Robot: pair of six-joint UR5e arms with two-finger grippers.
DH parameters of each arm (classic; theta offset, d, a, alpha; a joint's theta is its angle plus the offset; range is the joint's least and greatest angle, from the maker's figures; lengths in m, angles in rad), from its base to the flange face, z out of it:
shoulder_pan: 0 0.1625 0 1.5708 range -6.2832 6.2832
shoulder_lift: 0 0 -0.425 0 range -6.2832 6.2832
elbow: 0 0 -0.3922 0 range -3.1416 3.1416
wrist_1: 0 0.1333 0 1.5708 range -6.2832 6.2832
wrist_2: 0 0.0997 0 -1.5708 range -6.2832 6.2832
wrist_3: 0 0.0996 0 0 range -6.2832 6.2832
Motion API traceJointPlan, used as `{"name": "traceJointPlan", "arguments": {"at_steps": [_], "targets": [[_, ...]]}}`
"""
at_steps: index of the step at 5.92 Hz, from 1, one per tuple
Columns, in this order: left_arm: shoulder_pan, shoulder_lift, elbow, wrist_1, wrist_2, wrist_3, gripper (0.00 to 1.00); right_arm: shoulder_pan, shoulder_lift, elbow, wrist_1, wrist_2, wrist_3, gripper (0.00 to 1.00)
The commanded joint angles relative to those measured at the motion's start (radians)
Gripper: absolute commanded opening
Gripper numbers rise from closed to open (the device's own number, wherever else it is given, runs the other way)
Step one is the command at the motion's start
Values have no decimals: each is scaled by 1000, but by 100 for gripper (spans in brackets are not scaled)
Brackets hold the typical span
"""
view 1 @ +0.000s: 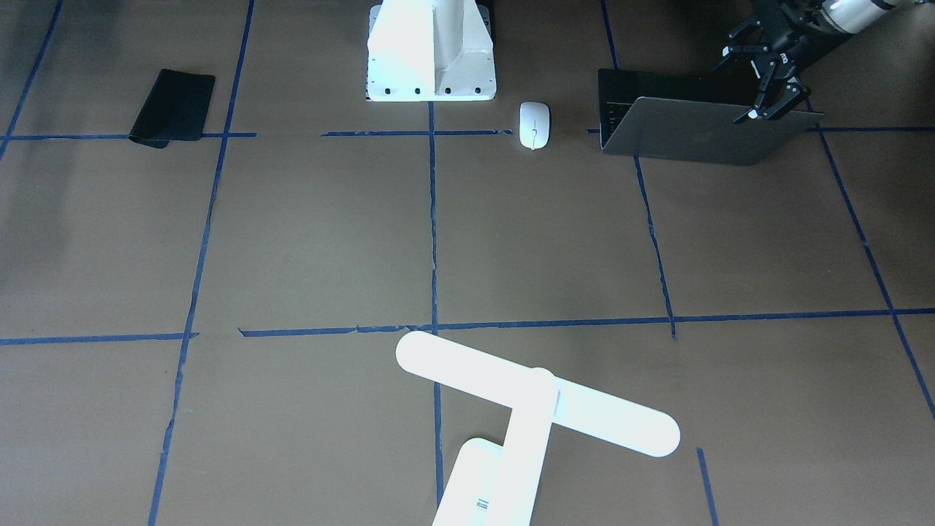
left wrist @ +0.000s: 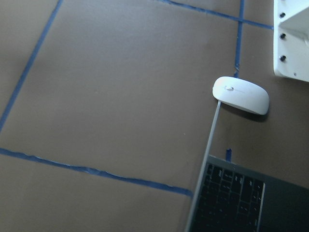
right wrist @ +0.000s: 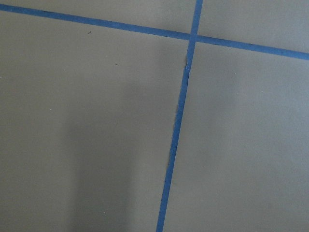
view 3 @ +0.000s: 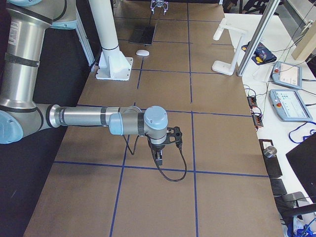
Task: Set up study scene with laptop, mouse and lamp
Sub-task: 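Lower the left gripper onto the lid edge of the dark laptop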
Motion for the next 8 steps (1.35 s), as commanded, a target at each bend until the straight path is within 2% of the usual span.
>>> {"name": "traceJointPlan", "arguments": {"at_steps": [1, 2, 3, 4, 5, 7, 8], "targets": [[21, -1, 59, -3, 0, 66, 99, 0, 0, -3, 0, 0, 1, 100], [19, -3, 84, -3, -3, 71, 65, 0, 0, -3, 0, 0, 1, 100], [12, -4, 80, -5, -4, 73, 15, 0, 0, -2, 0, 0, 1, 100], [9, -6, 77, -5, -4, 73, 0, 0, 1, -2, 0, 2, 2, 100], [4, -9, 64, -8, -5, 74, 0, 0, 0, -2, 0, 2, 2, 100], [-28, -48, 64, 1, -116, 113, 0, 0, 0, -2, 0, 2, 4, 100], [-68, -79, 70, 6, -122, 172, 0, 0, 1, -2, 0, 2, 4, 100]]}}
